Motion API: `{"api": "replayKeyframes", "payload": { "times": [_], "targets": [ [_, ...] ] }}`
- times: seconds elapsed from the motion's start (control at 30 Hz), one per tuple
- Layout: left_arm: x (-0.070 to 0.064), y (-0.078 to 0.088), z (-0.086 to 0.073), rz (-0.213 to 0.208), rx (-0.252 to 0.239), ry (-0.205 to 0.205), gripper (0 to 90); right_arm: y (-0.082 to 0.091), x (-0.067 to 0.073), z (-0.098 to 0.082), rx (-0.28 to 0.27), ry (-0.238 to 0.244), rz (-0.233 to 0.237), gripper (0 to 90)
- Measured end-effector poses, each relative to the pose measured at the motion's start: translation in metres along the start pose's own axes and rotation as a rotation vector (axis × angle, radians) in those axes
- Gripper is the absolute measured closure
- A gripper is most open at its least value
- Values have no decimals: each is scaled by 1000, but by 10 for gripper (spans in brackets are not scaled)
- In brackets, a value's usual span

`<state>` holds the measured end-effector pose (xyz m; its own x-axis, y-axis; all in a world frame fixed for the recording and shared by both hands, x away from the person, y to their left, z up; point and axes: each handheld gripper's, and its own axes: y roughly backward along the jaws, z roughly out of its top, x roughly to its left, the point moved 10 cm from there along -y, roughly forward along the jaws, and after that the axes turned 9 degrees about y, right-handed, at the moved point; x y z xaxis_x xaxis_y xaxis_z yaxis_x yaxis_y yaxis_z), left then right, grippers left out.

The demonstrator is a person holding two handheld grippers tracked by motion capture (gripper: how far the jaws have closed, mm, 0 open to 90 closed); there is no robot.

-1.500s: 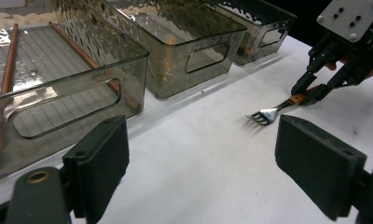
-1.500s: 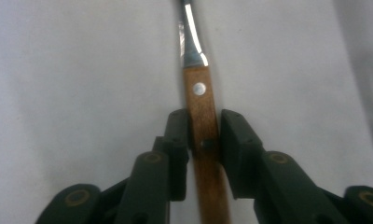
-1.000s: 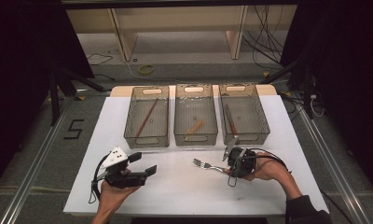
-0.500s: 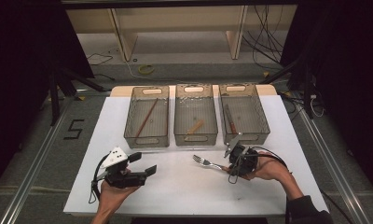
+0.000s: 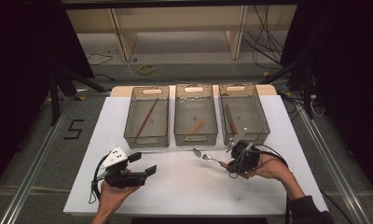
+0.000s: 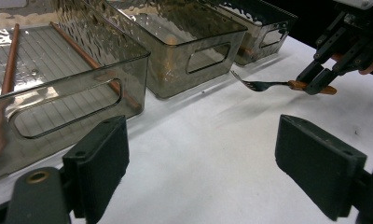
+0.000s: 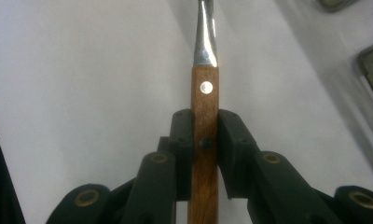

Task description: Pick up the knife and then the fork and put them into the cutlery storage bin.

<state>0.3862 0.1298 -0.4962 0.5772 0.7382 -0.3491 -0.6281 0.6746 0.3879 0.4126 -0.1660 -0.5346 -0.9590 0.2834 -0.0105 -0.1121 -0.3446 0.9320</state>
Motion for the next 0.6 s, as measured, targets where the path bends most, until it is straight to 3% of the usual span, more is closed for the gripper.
{"api": "replayKeyframes", "payload": {
  "times": [0.6],
  "targets": [
    [1,0,0,1,-1,6,168,18,-6,14,-91,-70,8,774]
  ]
}}
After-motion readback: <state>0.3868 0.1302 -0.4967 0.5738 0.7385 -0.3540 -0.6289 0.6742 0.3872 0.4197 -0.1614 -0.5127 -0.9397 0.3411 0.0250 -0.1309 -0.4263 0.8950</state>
